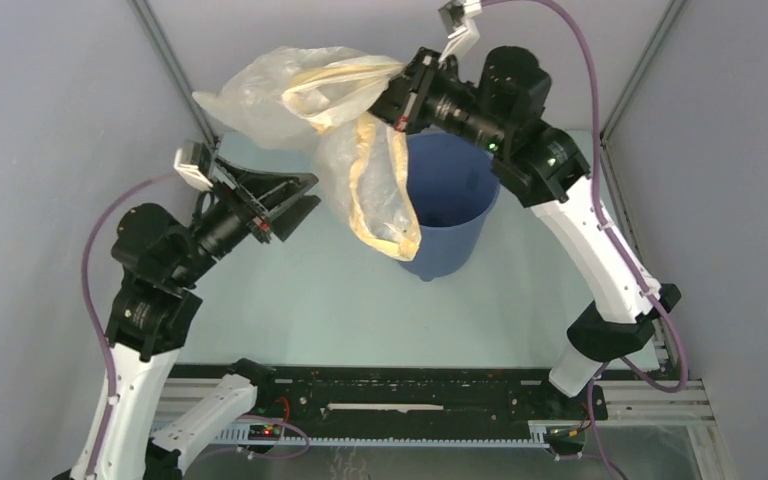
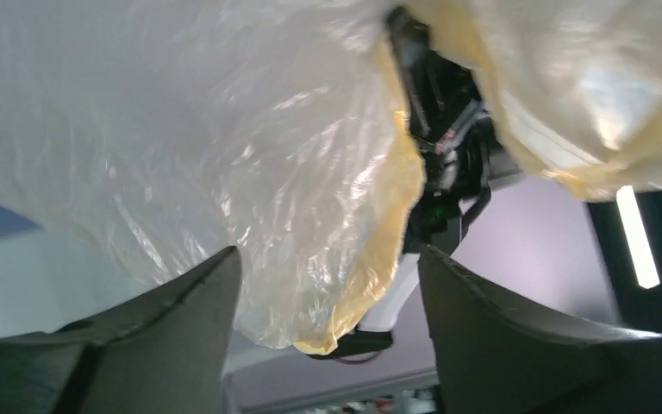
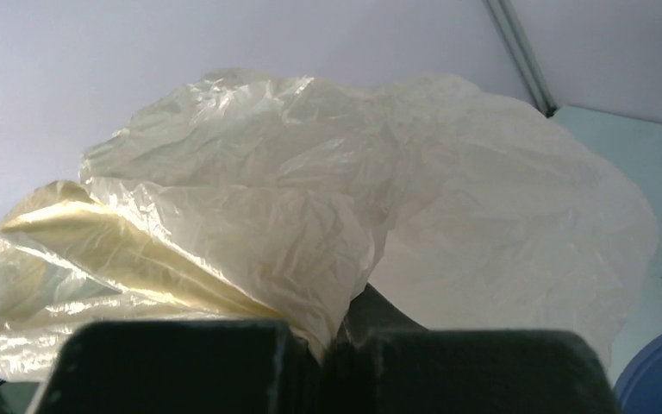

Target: Put the trash bags into the trash bin

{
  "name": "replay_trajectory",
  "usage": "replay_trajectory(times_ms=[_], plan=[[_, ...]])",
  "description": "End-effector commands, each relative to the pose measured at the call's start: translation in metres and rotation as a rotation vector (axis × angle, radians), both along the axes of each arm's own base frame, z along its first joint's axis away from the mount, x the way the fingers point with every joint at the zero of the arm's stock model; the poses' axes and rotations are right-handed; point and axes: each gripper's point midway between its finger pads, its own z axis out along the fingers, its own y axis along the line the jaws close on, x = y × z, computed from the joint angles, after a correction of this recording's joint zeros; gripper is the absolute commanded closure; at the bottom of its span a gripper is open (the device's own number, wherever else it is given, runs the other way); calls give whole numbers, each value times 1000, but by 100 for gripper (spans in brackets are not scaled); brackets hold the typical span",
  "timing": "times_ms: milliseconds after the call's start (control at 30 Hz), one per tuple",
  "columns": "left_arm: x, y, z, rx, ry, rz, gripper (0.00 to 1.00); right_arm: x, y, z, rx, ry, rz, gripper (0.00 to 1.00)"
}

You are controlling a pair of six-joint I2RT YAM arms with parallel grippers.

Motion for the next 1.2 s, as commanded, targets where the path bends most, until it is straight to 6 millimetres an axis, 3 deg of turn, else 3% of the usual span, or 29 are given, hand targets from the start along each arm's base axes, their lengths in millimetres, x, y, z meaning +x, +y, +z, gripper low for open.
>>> replay_trajectory(times_ms=[0, 133, 333, 433, 567, 633, 733, 867, 967, 1033, 1167], plan=[[-35, 21, 76, 115, -428, 83, 15, -26, -38, 24, 45, 24, 190, 100], [-34, 34, 96, 174, -514, 177, 9, -24, -88, 23, 37, 106, 172, 100], [-8, 50, 111, 311, -542, 326, 7, -40, -149, 12, 2, 156, 107, 100], [12, 50, 115, 383, -544, 358, 7, -43, -169, 9, 6, 104, 73, 100], [33, 32, 127, 372, -546, 307, 7, -30, -192, 10, 45, 133, 8, 100], [45, 30, 131, 379, -529, 314, 4, -27, -196, 0, 51, 211, 7, 100], [65, 29, 131, 405, -499, 343, 0, -37, -193, -24, 18, 307, 44, 100], [99, 17, 119, 420, -443, 345, 1, -57, -190, -59, -22, 415, 123, 100], [128, -4, 99, 434, -379, 309, 13, -55, -194, -79, -50, 447, 90, 100], [145, -22, 83, 443, -336, 266, 24, -51, -195, -80, -46, 451, 71, 100], [173, -65, 35, 514, -243, 147, 34, -40, -195, -70, -17, 436, 55, 100]])
